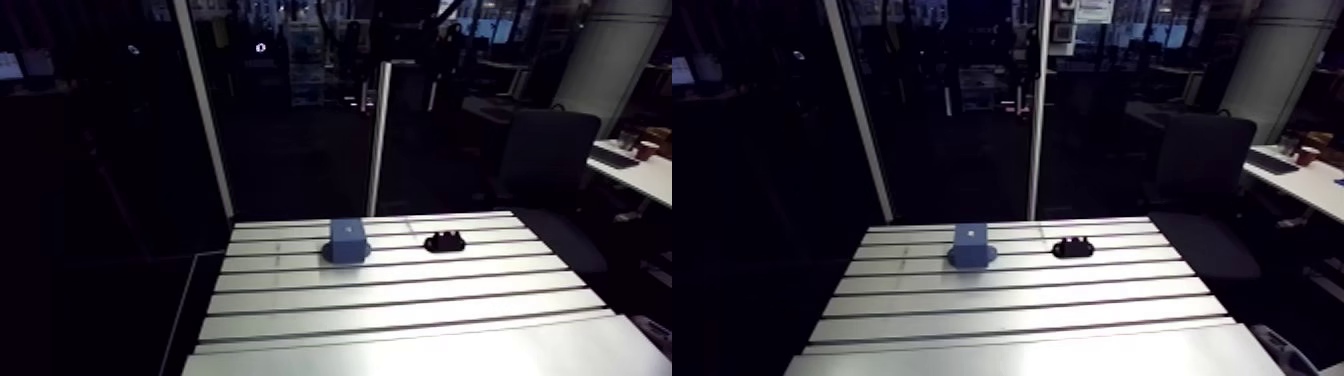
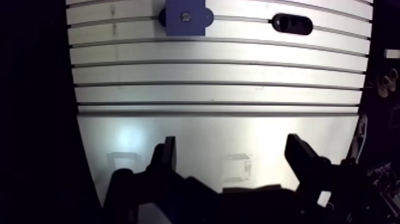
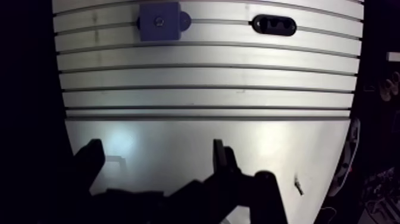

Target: Pick up the M10 bolt and insert it into the hex recess until seated.

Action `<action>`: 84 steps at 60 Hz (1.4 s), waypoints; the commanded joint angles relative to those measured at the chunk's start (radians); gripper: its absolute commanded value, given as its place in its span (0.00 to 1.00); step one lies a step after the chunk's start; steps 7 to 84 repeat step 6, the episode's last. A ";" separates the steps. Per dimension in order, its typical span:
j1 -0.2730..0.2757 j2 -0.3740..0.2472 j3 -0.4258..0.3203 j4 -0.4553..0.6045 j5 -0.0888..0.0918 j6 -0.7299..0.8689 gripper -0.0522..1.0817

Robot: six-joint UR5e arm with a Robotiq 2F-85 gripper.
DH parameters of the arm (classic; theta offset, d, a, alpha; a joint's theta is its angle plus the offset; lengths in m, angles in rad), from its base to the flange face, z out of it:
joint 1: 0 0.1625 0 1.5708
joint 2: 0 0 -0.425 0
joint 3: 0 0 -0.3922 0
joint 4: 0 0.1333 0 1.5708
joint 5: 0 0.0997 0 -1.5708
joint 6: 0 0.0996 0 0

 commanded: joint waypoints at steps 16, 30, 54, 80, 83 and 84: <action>0.000 0.003 -0.003 -0.003 0.000 0.001 0.05; 0.000 0.003 -0.003 -0.003 0.000 0.001 0.05; 0.000 0.003 -0.003 -0.003 0.000 0.001 0.05; 0.000 0.003 -0.003 -0.003 0.000 0.001 0.05; 0.000 0.003 -0.003 -0.003 0.000 0.001 0.05; 0.000 0.003 -0.003 -0.003 0.000 0.001 0.05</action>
